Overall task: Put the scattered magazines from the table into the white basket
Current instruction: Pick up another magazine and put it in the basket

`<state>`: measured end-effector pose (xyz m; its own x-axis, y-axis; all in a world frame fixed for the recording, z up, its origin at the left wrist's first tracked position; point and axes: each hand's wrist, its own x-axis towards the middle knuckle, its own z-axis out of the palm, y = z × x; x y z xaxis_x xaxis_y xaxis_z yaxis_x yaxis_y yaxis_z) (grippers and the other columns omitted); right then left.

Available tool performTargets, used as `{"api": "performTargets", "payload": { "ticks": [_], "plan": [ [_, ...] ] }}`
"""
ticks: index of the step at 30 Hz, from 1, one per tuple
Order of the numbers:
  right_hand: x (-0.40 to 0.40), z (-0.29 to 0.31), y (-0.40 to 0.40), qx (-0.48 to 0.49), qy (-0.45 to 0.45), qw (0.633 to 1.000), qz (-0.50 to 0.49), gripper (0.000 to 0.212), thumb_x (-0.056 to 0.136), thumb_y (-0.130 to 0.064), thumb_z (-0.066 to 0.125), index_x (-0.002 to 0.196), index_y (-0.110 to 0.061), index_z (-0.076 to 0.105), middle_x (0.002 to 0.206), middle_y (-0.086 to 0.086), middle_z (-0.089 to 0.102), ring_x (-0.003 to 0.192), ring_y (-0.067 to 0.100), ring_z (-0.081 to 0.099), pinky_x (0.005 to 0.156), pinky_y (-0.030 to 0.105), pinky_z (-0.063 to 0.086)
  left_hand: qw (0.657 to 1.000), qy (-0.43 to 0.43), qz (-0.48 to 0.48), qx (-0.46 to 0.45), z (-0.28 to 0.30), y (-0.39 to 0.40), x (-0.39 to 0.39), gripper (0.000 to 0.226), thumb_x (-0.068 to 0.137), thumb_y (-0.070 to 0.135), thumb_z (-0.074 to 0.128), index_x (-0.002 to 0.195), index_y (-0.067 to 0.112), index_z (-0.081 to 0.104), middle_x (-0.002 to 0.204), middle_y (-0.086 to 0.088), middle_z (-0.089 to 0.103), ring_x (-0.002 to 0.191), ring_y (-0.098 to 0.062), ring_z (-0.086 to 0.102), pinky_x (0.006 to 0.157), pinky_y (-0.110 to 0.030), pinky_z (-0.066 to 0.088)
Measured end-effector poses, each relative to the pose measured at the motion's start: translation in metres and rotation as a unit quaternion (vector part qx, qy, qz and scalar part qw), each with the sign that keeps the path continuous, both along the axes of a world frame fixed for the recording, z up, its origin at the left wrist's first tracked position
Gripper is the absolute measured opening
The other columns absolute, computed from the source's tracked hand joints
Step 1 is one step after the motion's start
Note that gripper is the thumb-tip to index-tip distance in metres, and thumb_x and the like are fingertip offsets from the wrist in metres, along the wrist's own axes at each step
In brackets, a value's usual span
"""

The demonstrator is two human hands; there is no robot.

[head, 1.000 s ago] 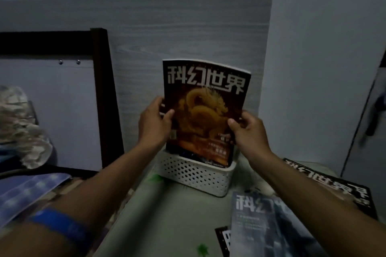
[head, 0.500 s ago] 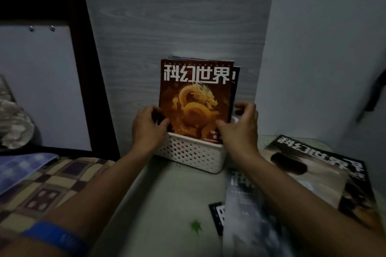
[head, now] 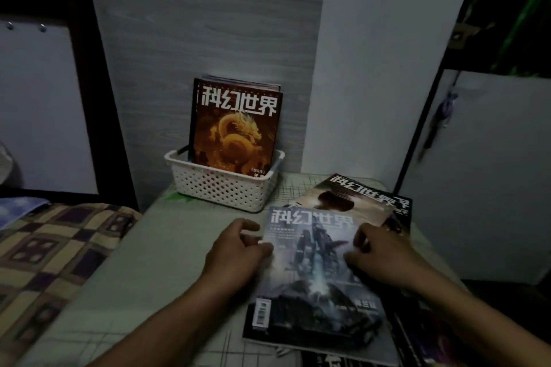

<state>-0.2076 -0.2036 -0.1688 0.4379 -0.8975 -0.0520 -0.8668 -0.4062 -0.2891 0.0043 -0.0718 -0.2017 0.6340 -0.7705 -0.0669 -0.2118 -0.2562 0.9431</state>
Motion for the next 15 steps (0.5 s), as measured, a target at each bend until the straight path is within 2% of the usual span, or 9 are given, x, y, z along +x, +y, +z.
{"api": "performTargets", "payload": {
  "ticks": [1, 2, 3, 5, 8, 9, 11, 13, 15],
  "plan": [
    [-0.002, 0.0, 0.006, 0.022, -0.027, 0.999, -0.007, 0.035, 0.07, -0.052, 0.07, 0.088, -0.027, 0.053, 0.09, -0.006, 0.064, 0.083, 0.014, 0.059, 0.077, 0.03, 0.047, 0.994, 0.109, 0.021, -0.021, 0.003, 0.0, -0.002, 0.04, 0.074, 0.021, 0.078, 0.11, 0.023, 0.06, 0.092, -0.001, 0.069, 0.076, -0.017, 0.068, 0.059, -0.025, 0.052],
    [-0.003, -0.001, 0.011, 0.046, -0.065, 0.997, -0.022, 0.037, 0.067, -0.049, 0.076, 0.087, -0.027, 0.054, 0.088, -0.006, 0.064, 0.081, 0.013, 0.059, 0.075, 0.031, 0.047, 0.983, 0.178, 0.033, -0.032, 0.006, 0.002, -0.004, 0.044, 0.074, 0.017, 0.079, 0.113, 0.018, 0.059, 0.095, -0.006, 0.069, 0.077, -0.021, 0.068, 0.058, -0.026, 0.052],
    [-0.003, -0.001, 0.014, 0.078, -0.12, 0.989, -0.043, 0.037, 0.065, -0.041, 0.081, 0.087, -0.026, 0.055, 0.086, -0.003, 0.064, 0.078, 0.014, 0.061, 0.072, 0.032, 0.05, 0.98, 0.194, 0.033, -0.026, 0.006, 0.003, -0.006, 0.046, 0.074, 0.016, 0.079, 0.114, 0.017, 0.057, 0.099, -0.009, 0.067, 0.078, -0.022, 0.067, 0.057, -0.026, 0.051],
    [-0.002, 0.001, 0.023, 0.176, -0.259, 0.946, -0.082, 0.036, 0.069, -0.017, 0.083, 0.094, -0.017, 0.058, 0.085, 0.009, 0.07, 0.068, 0.023, 0.069, 0.06, 0.039, 0.058, 0.992, 0.125, 0.021, 0.006, 0.006, 0.008, -0.009, 0.045, 0.073, 0.02, 0.08, 0.11, 0.025, 0.055, 0.109, -0.004, 0.063, 0.083, -0.02, 0.066, 0.057, -0.026, 0.052],
    [0.003, 0.006, 0.037, 0.312, -0.42, 0.845, -0.111, 0.034, 0.077, 0.001, 0.074, 0.106, -0.011, 0.06, 0.078, 0.016, 0.076, 0.057, 0.029, 0.071, 0.047, 0.035, 0.056, 1.0, 0.014, -0.003, 0.024, 0.007, 0.018, -0.012, 0.049, 0.061, 0.035, 0.077, 0.102, 0.037, 0.049, 0.113, 0.006, 0.053, 0.097, -0.017, 0.06, 0.079, -0.034, 0.055],
    [0.004, 0.008, 0.041, 0.337, -0.435, 0.828, -0.109, 0.028, 0.081, -0.001, 0.071, 0.107, -0.009, 0.063, 0.078, 0.017, 0.077, 0.058, 0.029, 0.071, 0.047, 0.032, 0.055, 1.0, 0.009, -0.013, 0.021, 0.009, 0.023, -0.013, 0.051, 0.057, 0.04, 0.074, 0.101, 0.04, 0.048, 0.109, 0.011, 0.05, 0.096, -0.013, 0.059, 0.076, -0.032, 0.054],
    [0.006, 0.01, 0.051, 0.378, -0.409, 0.826, -0.085, 0.019, 0.087, -0.006, 0.063, 0.104, -0.007, 0.07, 0.083, 0.019, 0.077, 0.061, 0.028, 0.069, 0.049, 0.03, 0.054, 1.0, 0.01, -0.021, 0.019, 0.011, 0.03, -0.014, 0.054, 0.056, 0.043, 0.072, 0.103, 0.043, 0.047, 0.102, 0.019, 0.048, 0.09, -0.004, 0.057, 0.067, -0.026, 0.051],
    [0.005, 0.005, 0.059, 0.41, -0.385, 0.825, -0.053, 0.022, 0.091, -0.004, 0.055, 0.105, -0.008, 0.071, 0.085, 0.018, 0.077, 0.061, 0.027, 0.071, 0.05, 0.03, 0.055, 0.999, 0.042, -0.003, 0.016, 0.008, 0.036, -0.01, 0.053, 0.066, 0.032, 0.076, 0.111, 0.037, 0.048, 0.102, 0.015, 0.055, 0.086, -0.006, 0.059, 0.067, -0.027, 0.051],
    [0.004, 0.002, 0.067, 0.405, -0.417, 0.813, -0.011, 0.025, 0.093, -0.001, 0.054, 0.109, -0.009, 0.071, 0.095, 0.019, 0.076, 0.077, 0.036, 0.074, 0.07, 0.04, 0.06, 0.992, 0.116, 0.035, -0.018, 0.007, 0.041, -0.004, 0.055, 0.075, 0.017, 0.075, 0.123, 0.028, 0.049, 0.107, 0.003, 0.061, 0.083, -0.012, 0.063, 0.06, -0.025, 0.05]
  ]
}}
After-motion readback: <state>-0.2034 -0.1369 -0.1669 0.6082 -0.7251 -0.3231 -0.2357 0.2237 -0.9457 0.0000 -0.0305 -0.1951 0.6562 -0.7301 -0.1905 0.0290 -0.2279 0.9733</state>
